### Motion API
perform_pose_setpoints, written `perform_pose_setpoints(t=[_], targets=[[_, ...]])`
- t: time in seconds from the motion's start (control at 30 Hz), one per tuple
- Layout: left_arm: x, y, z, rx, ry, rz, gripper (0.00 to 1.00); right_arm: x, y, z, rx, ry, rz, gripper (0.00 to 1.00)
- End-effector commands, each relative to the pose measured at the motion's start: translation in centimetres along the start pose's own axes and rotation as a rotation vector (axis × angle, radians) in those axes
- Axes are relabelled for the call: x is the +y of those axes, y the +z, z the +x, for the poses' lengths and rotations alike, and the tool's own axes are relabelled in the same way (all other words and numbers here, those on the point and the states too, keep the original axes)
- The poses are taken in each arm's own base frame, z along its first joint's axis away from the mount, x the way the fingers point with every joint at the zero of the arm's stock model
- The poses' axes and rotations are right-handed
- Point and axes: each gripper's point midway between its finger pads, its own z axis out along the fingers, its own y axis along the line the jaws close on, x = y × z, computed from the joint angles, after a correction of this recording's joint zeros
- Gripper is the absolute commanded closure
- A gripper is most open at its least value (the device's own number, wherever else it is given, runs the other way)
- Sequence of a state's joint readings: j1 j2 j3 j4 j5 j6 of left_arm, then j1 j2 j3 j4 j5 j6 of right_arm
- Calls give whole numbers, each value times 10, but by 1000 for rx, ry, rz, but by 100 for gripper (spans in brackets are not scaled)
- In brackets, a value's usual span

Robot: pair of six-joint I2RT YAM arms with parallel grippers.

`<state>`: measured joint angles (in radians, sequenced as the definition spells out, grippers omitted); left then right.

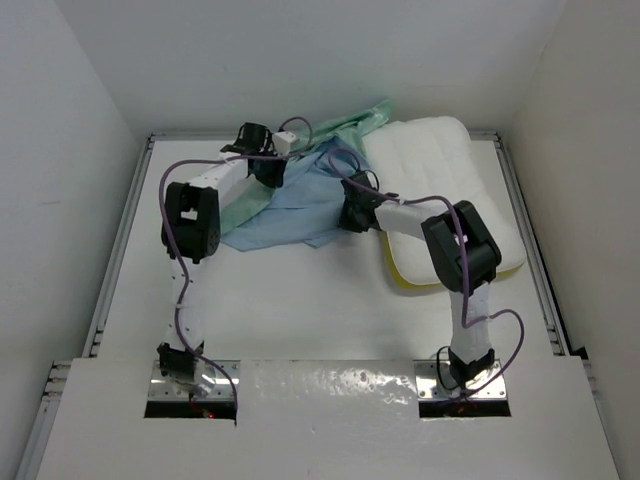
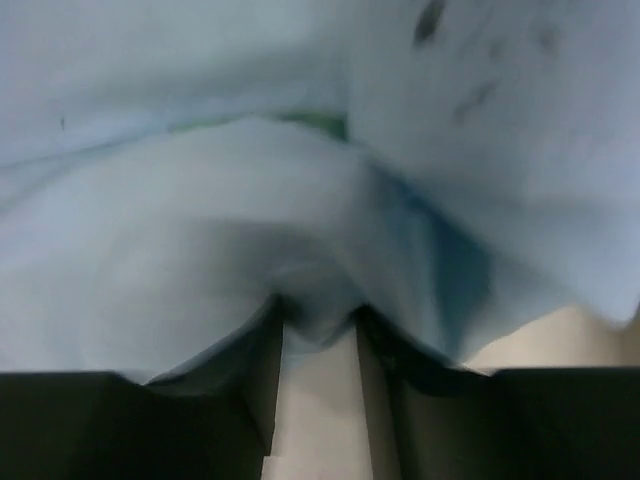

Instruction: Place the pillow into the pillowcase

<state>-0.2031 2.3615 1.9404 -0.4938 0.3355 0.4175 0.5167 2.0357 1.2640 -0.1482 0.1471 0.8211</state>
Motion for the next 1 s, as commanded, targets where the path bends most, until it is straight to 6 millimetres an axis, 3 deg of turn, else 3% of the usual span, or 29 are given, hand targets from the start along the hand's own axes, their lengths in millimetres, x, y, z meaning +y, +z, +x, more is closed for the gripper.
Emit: perform_pose_setpoints(t=[0.0, 0.03, 0.07, 0.1, 0.13, 0.17, 0.2, 0.23, 0.27, 0.3, 0.33, 0.37, 0.4, 0.43, 0.47, 0.5, 0.53, 0.57, 0.63, 0.67, 0.7, 0.73, 0.77, 0.8, 0.83, 0.87, 0.9, 0.93, 0.97], targets=[[35, -32, -4, -47, -94, -51, 100, -3, 18, -26, -33, 196, -19, 89], [42, -42, 0, -45, -112, -67, 100, -7, 25, -26, -26, 219, -23, 99], [51, -65, -7, -72, -123, -99, 100, -9, 27, -34, -32, 236, -25, 100], [74, -81, 17, -49, -203, -139, 100, -18, 29, -42, -44, 240, -12, 100], [84, -96, 25, -56, -246, -159, 100, -17, 27, -55, -73, 225, -18, 100], [97, -128, 23, -100, -301, -184, 100, -21, 24, -65, -99, 164, -8, 100], [124, -153, 62, -82, -413, -221, 100, -24, 21, -78, -138, 127, 12, 100], [133, -181, 69, -110, -471, -238, 100, -18, 15, -98, -187, 44, -1, 100], [142, -206, 109, -84, -589, -220, 100, -14, 12, -107, -208, 10, -10, 100], [141, -224, 123, -66, -576, -209, 100, -4, 7, -129, -253, -45, -43, 100], [135, -236, 138, -43, -575, -172, 100, 5, 4, -140, -275, -74, -69, 100], [109, -246, 174, 67, -620, -99, 100, 13, 2, -147, -280, -102, -95, 100], [84, -249, 197, 144, -455, -14, 100, 28, -2, -167, -316, -146, -130, 100], [41, -258, 220, 251, -420, 124, 100, 39, -5, -176, -328, -172, -164, 100], [22, -263, 237, 303, -345, 185, 92, 50, -6, -181, -327, -197, -204, 100], [6, -267, 250, 343, -293, 231, 63, 73, -18, -193, -338, -229, -294, 100], [-11, -276, 272, 410, -223, 249, 52, 82, -20, -194, -335, -262, -326, 88], [-10, -278, 276, 417, -196, 221, 33, 88, -20, -192, -324, -280, -345, 69], [-2, -286, 262, 372, -154, 148, 18, 93, -25, -188, -312, -334, -341, 42], [5, -288, 248, 323, -135, 119, 1, 96, -35, -189, -323, -346, -337, 38], [12, -293, 231, 268, -133, 86, 0, 94, -33, -176, -299, -373, -324, 35], [24, -298, 196, 157, -105, 59, 0, 95, -36, -171, -300, -387, -311, 33], [36, -300, 175, 90, -91, 22, 0, 99, -45, -168, -309, -400, -308, 32], [43, -302, 156, 41, -136, -11, 2, 106, -41, -145, -280, -447, -306, 31], [62, -300, 122, -13, -61, -94, 5, 111, -42, -135, -274, -470, -304, 31], [68, -296, 109, -20, -41, -139, 10, 117, -43, -127, -274, -485, -312, 29], [78, -290, 104, 16, -54, -218, 11, 125, -38, -105, -240, -479, -327, 27], [76, -271, 80, -5, 20, -238, 12, 130, -35, -97, -227, -457, -342, 27], [75, -261, 74, 4, 33, -248, 14, 139, -33, -91, -216, -427, -383, 26]])
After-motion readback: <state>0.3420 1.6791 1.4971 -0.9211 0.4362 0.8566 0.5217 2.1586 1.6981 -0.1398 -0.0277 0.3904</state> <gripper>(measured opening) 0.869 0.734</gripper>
